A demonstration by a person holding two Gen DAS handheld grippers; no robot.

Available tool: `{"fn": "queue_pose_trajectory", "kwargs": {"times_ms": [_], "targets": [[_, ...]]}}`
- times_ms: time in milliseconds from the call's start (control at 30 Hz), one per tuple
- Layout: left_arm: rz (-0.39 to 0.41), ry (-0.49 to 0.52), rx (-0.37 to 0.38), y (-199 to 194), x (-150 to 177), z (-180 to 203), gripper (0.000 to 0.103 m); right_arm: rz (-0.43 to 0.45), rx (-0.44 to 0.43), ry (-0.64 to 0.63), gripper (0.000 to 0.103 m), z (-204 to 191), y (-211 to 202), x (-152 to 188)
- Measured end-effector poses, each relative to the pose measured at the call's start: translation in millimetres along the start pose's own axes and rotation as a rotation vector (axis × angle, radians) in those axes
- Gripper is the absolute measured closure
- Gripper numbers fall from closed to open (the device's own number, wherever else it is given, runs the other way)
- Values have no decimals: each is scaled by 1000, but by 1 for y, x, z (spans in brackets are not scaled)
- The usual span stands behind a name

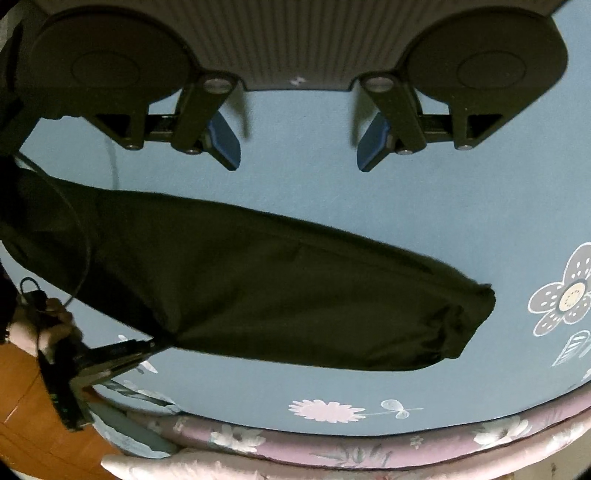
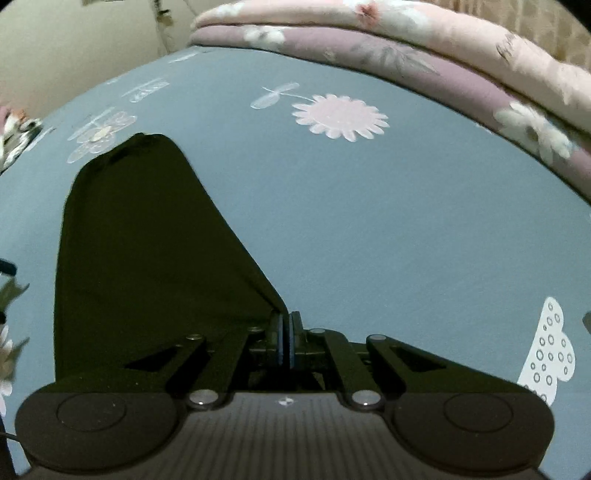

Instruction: Fold clothes

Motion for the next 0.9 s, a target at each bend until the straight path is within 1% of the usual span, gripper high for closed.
{"fn": "queue_pose_trajectory", "kwargs": {"times_ms": [33,67,133,200,267,300,367,433,533,633,700,733,800,833,867,900], "targets": [[0,5,-1,-1,0,0,33,-13,15,4,94,0,4,0],[0,9,-4,-1,0,-1,33,-23,28,5,87,-1,6,1],[0,18,-11,-2,-2,-3,33,2,33,10,81,-3,-5,4],[5,25,-23,-2,-5,-7,33,38,33,16,68,-6,-21,7],[14,34,-39,-2,-10,-11,33,66,24,22,64,-10,-36,10],[28,40,-44,-2,-16,-14,33,67,8,23,64,-13,-43,12],[59,50,-52,0,-29,-18,33,36,5,11,64,-21,-50,20],[98,77,-44,6,-47,-18,33,-8,24,10,62,-27,-51,31],[144,130,-37,24,-70,-14,33,-60,30,36,57,-38,-49,53],[135,159,-44,48,-79,-12,33,-95,31,53,56,-55,-48,79],[106,173,-59,65,-73,-12,33,-104,27,54,56,-69,-50,99],[65,173,-62,72,-66,-14,33,-108,24,55,54,-76,-51,108],[45,179,-71,71,-49,-17,33,-127,14,81,51,-87,-50,126],[41,183,-77,69,-40,-18,32,-137,9,99,48,-91,-50,135],[34,192,-72,65,-33,-19,32,-146,-8,115,40,-95,-51,141],[22,194,-67,60,-27,-21,31,-153,-33,130,34,-97,-53,144]]}}
Point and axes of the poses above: each gripper's, at about its wrist camera, not at the fingertips, and y roughly the way its jaws point, z to its right, x to its underside, the point moved 2 cm from there along y, roughly the way its jaws point, and after that the axes turned 11 degrees about y, right-handed, at the moved point
